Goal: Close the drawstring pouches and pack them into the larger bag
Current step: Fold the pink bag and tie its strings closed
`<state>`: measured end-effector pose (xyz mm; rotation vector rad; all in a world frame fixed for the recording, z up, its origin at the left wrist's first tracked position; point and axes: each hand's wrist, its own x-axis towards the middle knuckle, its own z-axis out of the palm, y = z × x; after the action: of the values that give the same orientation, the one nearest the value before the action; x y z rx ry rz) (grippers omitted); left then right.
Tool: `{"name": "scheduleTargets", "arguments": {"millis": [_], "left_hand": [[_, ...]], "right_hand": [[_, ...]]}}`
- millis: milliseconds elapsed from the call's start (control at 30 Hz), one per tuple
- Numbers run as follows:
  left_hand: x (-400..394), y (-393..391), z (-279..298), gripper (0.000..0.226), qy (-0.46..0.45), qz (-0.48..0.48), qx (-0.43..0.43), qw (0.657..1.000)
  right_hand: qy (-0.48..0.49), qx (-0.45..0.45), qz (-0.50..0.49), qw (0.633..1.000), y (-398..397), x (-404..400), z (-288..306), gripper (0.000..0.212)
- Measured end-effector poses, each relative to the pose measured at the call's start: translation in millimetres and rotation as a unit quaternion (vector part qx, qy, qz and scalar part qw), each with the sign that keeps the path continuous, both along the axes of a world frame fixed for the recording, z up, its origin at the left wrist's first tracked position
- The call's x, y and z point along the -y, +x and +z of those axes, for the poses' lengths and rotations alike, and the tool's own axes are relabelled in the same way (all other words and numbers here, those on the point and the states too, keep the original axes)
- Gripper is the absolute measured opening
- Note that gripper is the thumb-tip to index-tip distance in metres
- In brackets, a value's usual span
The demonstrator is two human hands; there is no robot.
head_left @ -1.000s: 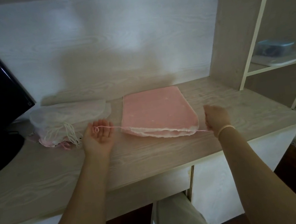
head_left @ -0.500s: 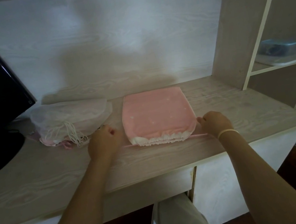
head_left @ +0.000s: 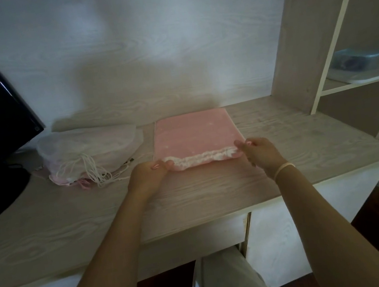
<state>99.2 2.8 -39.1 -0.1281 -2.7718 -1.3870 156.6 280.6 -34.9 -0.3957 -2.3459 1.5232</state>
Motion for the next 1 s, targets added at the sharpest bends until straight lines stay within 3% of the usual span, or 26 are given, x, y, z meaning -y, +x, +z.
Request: {"name": "scheduleTargets", "arguments": {"millis": [100,200,300,367,433,500,567,633,700,767,867,933,1000], "left_hand": [[-11,4,-1,0.040,0.023,0.059,-0.028,0.998],[-6,-2,-6,0.048,-0.042,0.128,-0.039,0.990],[6,-11,-19,0.041,-0.051,0.162,-0.055,0.984],[8,-13,-21,0.042,-0.003,0.161,-0.059,0.985],[8,-20,-15,0.038,0.125,0.151,-0.029,0.980],[6,-23,1,0.030,0.334,0.124,0.050,0.933],[1,-24,12,0.028,0.500,0.061,0.102,0.858],[-9,-22,20,0.037,0.601,-0.024,0.126,0.789],[-22,-16,25,0.031,0.632,-0.090,0.138,0.757],[-37,-9,25,0.029,0.598,-0.122,0.149,0.778],[-51,-6,19,0.031,0.447,-0.116,0.119,0.879],[-51,-3,19,0.031,0.292,-0.083,0.067,0.950],[-51,-2,20,0.031,0.176,-0.038,0.017,0.984]], "right_hand": [[0.024,-0.026,-0.087,0.996,-10,10,-6,0.035],[0.077,-0.017,-0.185,0.980,-12,3,-11,0.037],[0.063,-0.005,-0.232,0.971,-10,-6,-19,0.034],[0.035,-0.019,-0.225,0.974,-9,-7,-22,0.034],[-0.018,-0.044,-0.202,0.978,-8,-5,-18,0.032],[-0.081,-0.067,-0.185,0.977,-7,-1,-9,0.027],[-0.167,-0.100,-0.150,0.969,-8,5,-2,0.022],[-0.285,-0.118,-0.069,0.949,-13,13,3,0.017],[-0.424,-0.128,0.014,0.896,-18,23,7,0.018],[-0.474,-0.124,0.047,0.870,-22,36,9,0.022],[-0.382,-0.093,0.067,0.917,-22,46,9,0.036],[-0.307,-0.075,0.065,0.947,-21,48,10,0.040],[-0.229,-0.051,0.070,0.969,-24,51,11,0.040]]}}
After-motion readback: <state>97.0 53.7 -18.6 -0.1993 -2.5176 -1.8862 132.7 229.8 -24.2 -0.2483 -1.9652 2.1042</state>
